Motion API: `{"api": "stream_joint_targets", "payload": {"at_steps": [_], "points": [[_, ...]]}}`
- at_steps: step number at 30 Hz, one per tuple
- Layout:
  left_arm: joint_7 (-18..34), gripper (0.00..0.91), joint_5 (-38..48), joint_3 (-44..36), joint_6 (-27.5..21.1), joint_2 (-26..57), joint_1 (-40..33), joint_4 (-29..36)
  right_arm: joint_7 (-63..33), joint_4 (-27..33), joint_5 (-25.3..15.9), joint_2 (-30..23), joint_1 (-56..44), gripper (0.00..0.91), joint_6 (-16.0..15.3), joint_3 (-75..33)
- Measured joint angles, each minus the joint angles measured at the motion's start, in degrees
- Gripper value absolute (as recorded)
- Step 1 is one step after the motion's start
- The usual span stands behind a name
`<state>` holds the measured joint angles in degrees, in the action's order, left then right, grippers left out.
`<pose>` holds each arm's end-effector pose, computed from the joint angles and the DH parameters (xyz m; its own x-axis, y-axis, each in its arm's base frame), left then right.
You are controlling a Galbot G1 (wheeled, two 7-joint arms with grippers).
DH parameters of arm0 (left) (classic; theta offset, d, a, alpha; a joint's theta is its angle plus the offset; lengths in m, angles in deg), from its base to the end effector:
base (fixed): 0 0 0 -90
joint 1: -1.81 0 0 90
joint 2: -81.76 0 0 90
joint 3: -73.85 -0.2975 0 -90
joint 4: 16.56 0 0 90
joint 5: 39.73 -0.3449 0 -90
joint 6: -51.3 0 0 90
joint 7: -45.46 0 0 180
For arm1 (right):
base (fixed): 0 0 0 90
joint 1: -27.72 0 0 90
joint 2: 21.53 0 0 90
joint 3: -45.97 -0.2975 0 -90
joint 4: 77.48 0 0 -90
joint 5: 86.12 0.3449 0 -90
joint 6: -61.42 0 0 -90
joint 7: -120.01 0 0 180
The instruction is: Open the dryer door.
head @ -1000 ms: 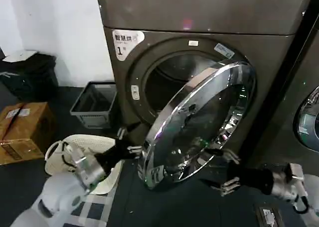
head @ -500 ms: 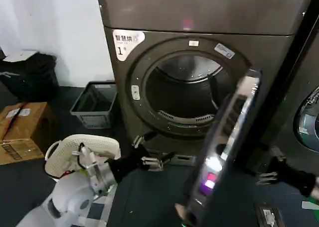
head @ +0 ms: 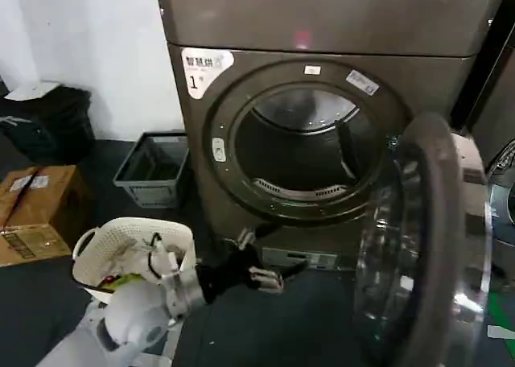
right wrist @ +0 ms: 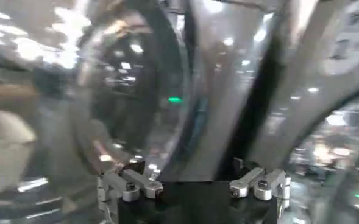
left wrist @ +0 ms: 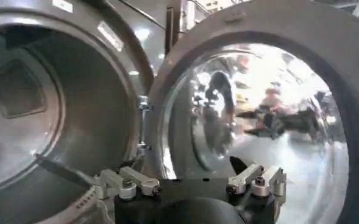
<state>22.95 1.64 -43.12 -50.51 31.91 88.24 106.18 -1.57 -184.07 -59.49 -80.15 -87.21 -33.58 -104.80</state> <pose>0.2686 -0.0290 -0.1532 -0.4363 0.8993 -0.0307 0.8993 0.4346 -0.0489 0.1381 -0.3499 -0.0859 -0.9616 -0.2738 0.0166 -0.2563 0.8754 -0.4099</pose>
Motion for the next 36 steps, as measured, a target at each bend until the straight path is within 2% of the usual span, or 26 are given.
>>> {"api": "stream_joint_targets", "payload": {"at_steps": [5, 9, 16, 19, 27, 32, 36], "points": [[-0.17, 0.907, 0.0, -4.36, 1.76, -0.33, -1.75, -0.76, -4.02, 1.23, -0.11, -0.25, -0.98, 0.907, -0.82, -5.61], [0.14, 0.907, 1.18, -7.82, 3.06, -0.96, -3.73, -1.82, -8.31, 1.36, 1.04, -0.26, -2.01, 0.907, -2.72, -9.63], [0.51, 0.907, 2.88, -14.35, 3.88, -2.67, -9.47, -4.16, -20.81, 0.19, 1.72, -0.66, -4.39, 0.907, -4.7, -15.57], [0.54, 0.907, 3.03, -17.47, 4.34, -3.87, -12.48, -5.6, -27.83, -0.05, 2.9, -0.24, -5.16, 0.907, -5.87, -17.92], [0.6, 0.907, 3.86, -24.52, 4.82, -7.12, -19.28, -9.87, -39.43, -0.27, 5.64, 1.31, -6.96, 0.907, -7.79, -23.25], [0.68, 0.907, 3.97, -28.0, 4.97, -9.71, -23.21, -12.75, -42.92, -0.21, 5.87, 2.39, -8.24, 0.907, -9.54, -27.25], [0.64, 0.907, 4.07, -30.08, 5.34, -12.12, -25.56, -14.97, -43.56, -0.12, 3.8, 3.06, -9.33, 0.907, -9.9, -30.36]]}}
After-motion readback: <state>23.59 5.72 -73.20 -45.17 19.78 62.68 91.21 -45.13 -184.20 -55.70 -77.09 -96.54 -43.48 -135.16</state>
